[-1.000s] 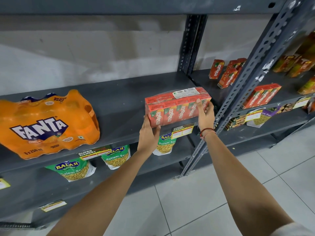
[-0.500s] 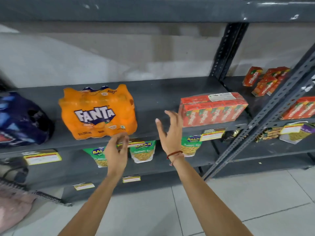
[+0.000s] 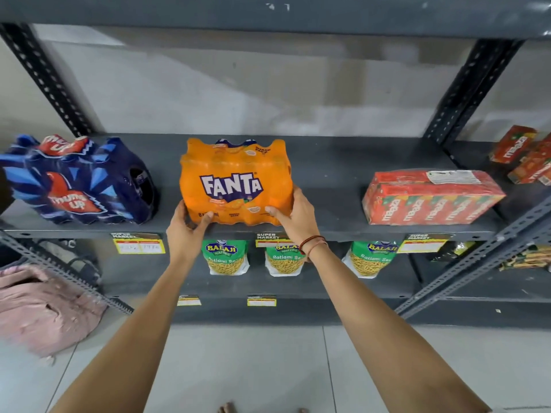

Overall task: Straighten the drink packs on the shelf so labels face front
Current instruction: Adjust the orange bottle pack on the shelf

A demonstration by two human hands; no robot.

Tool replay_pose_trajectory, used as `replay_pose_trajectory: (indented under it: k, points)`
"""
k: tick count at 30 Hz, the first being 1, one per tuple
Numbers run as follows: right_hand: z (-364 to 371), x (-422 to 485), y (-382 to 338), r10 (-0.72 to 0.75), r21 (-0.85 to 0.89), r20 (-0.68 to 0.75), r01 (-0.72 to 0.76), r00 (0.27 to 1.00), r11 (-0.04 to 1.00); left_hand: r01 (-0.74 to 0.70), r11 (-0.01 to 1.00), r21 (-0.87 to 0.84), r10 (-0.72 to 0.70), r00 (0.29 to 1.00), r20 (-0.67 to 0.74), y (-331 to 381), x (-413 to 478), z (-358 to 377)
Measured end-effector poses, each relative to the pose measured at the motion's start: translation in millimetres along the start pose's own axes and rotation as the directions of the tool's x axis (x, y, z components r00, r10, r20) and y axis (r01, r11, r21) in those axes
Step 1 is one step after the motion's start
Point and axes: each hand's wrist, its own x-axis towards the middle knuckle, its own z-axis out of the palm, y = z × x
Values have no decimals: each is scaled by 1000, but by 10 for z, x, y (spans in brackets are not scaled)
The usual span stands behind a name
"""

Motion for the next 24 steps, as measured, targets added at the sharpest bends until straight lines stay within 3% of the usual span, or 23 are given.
replay_pose_trajectory:
  k: [24]
  points:
    - [-609, -77, 243, 118, -33, -69, -120, 991, 992, 37, 999, -15, -37, 999, 37, 240, -158, 557]
